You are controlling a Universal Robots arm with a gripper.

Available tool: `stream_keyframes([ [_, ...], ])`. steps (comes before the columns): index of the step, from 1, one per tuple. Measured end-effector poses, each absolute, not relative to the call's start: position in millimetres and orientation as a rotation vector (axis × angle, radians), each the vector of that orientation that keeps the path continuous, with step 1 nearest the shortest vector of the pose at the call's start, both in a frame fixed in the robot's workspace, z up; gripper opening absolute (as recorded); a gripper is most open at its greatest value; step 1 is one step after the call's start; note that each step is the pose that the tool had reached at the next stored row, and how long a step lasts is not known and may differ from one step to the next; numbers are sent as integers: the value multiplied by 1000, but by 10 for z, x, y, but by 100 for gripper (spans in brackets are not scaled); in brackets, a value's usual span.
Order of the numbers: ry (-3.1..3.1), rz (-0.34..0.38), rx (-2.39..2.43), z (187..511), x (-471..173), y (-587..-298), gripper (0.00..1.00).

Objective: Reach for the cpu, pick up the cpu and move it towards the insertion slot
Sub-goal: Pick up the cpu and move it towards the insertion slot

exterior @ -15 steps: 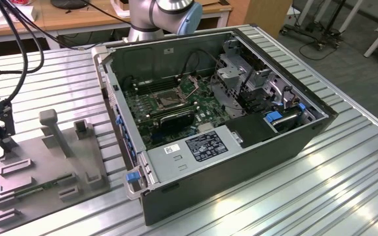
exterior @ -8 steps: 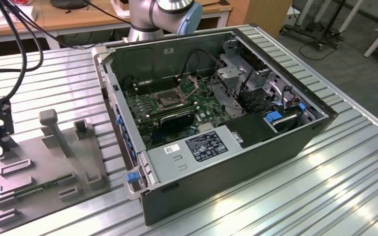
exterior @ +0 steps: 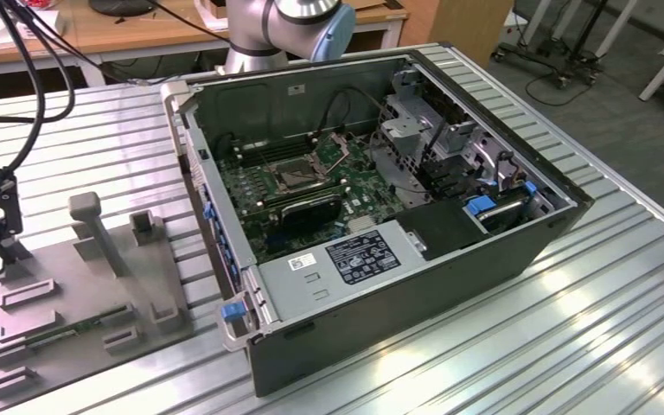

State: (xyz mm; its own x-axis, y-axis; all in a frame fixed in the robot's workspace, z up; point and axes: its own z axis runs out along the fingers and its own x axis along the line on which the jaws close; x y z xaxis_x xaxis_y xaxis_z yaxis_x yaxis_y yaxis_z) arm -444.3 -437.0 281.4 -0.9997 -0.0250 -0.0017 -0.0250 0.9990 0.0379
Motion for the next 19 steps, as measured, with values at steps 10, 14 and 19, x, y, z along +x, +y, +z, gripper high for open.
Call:
stream_keyframes([
  [10, 3140, 59, -39, 2848, -4443, -4370, 55],
  [14, 3140, 59, -39, 2859, -4443, -4370, 55],
  [19, 3140, 60, -39, 2876, -4443, -4370, 55],
])
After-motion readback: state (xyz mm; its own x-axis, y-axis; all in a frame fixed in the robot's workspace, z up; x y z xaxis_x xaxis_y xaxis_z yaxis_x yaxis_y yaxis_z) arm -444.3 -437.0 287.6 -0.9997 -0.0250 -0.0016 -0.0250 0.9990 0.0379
